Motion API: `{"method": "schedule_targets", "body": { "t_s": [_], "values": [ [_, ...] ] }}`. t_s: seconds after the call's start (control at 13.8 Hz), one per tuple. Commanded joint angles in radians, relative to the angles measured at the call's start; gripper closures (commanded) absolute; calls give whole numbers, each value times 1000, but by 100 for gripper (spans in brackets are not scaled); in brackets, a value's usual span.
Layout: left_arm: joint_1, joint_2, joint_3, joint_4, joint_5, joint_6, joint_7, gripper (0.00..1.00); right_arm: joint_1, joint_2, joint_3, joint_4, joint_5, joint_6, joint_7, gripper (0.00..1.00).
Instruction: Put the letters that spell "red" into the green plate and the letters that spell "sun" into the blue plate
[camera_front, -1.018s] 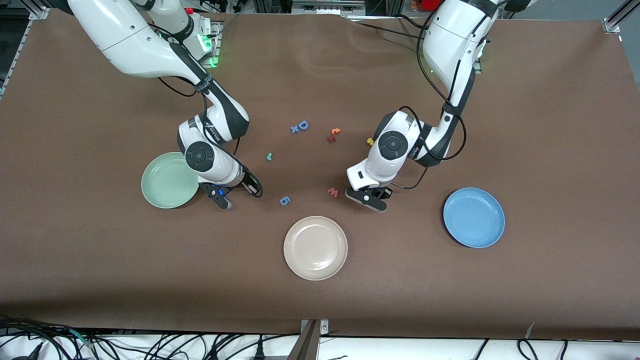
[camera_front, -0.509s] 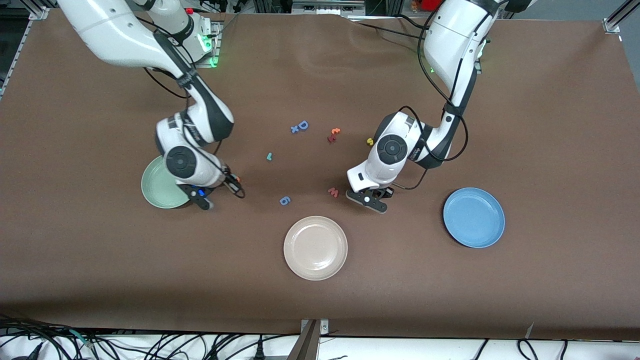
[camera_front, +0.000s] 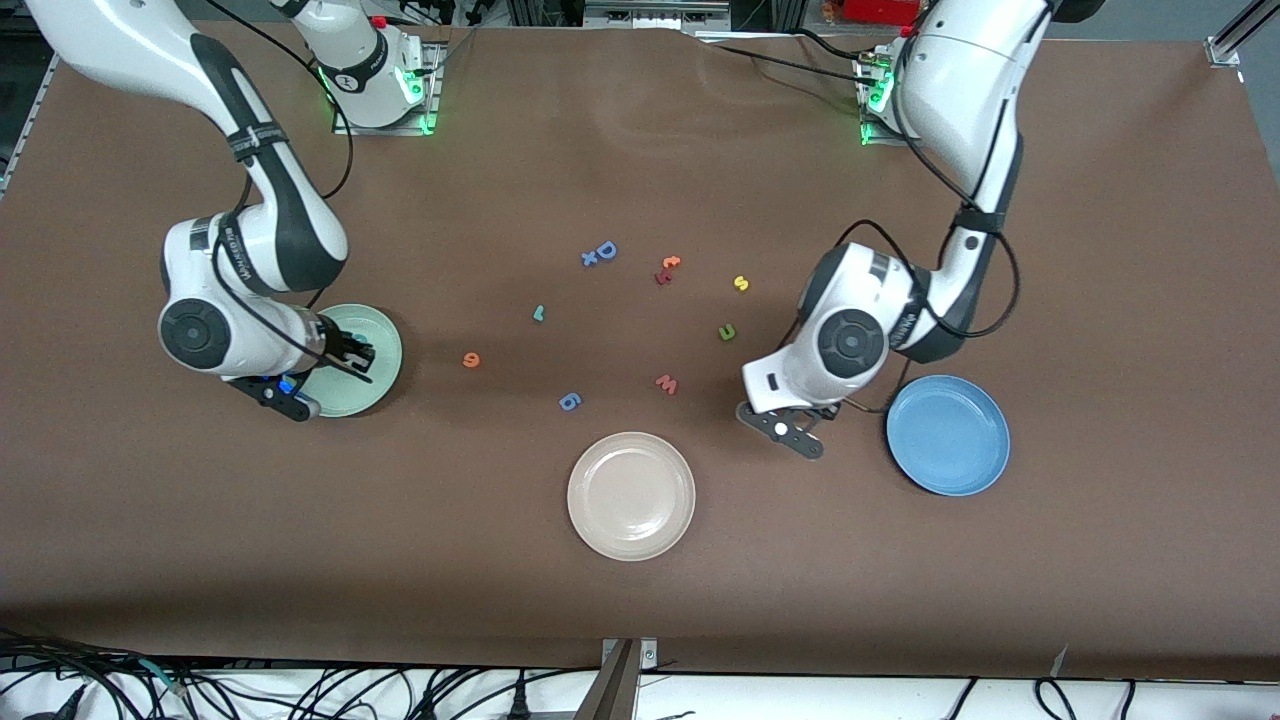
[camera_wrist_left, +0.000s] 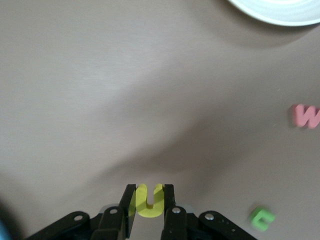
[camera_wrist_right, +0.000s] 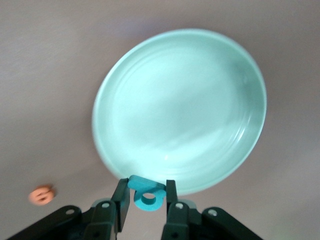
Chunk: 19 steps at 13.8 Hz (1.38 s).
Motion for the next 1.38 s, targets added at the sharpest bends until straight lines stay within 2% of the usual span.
{"method": "schedule_targets", "body": {
  "t_s": [0.0, 0.15, 0.22, 0.29, 0.36, 0.44, 0.51, 0.8, 1.09, 1.16, 1.31],
  "values": [
    [60, -35, -1, -2, -14, -58, 164, 100, -4, 3, -45, -128, 20, 203, -118, 80],
    [102, -45, 15, -2, -14, -62, 272, 100, -6, 29, -48, -141, 20, 250, -126, 78],
    [117, -45, 25, -2, -14, -62, 319, 100, -7, 31, -48, -141, 20, 249, -126, 70],
    [128, -45, 38, -2, -14, -64, 358, 100, -7, 32, -48, -141, 20, 249, -123, 37],
    [137, -45, 58, -2, -14, -62, 393, 100, -7, 28, -48, -141, 20, 241, -115, 20],
    [148, -44, 70, 0, -14, -62, 440, 100, -6, 20, -45, -141, 20, 234, -97, 12],
    [165, -42, 72, 2, -14, -62, 486, 100, -4, -1, -31, -135, 20, 206, -44, 10],
    [229, -41, 81, 2, -12, -62, 631, 99, -3, -14, 119, -98, 17, 183, 200, 10],
    [265, -33, 93, 2, 0, -58, 700, 98, 63, 61, 134, -84, 15, 342, 322, 11],
    [268, -32, 93, 2, -1, -55, 700, 94, 75, 86, 133, -84, 15, 386, 338, 11],
    [272, -32, 93, 0, -9, -50, 692, 0, 89, 124, 130, -90, 8, 437, 348, 11]
  ]
}}
